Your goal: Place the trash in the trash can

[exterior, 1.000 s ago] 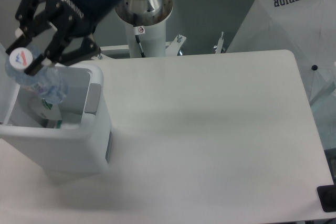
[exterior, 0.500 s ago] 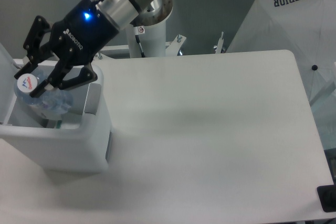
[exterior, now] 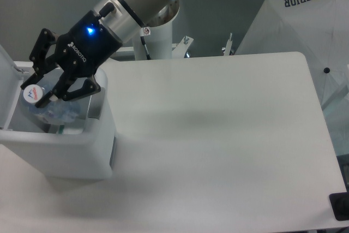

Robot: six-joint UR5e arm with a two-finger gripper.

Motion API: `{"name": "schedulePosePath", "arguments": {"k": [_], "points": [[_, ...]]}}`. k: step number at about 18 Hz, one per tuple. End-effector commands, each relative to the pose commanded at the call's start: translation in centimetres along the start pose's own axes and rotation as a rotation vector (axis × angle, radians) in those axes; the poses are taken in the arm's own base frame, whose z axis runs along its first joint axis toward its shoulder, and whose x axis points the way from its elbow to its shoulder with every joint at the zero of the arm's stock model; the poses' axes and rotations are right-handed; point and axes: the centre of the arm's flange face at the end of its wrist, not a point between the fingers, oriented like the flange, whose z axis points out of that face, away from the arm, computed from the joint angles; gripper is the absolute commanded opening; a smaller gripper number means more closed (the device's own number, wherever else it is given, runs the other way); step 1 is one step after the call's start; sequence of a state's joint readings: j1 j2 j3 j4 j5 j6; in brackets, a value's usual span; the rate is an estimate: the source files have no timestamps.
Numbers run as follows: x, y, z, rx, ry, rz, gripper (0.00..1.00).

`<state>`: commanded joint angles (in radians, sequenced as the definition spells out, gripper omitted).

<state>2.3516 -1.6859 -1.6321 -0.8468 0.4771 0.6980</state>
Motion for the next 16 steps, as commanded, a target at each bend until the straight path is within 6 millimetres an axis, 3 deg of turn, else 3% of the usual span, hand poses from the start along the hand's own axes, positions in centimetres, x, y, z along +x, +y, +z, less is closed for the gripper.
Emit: {"name": "schedulePosePath", "arguments": {"k": [3,5,12,15,16], "points": [[-0.5,0.0,-0.8,0.005,-0.016,-0.004,0.91],[-2.0,0.2,-3.2,0.021,-0.060,-0.018,0.99],[-9.2,3.2,-13.6,0.070,-0.255,-0.106,1.00],[-12.1,5.7,-17.9,0.081,-0.331,-0.126,1.00],[-13.3,6.9,-18.4,0.078,-0.340,-0.126,1.00]]}}
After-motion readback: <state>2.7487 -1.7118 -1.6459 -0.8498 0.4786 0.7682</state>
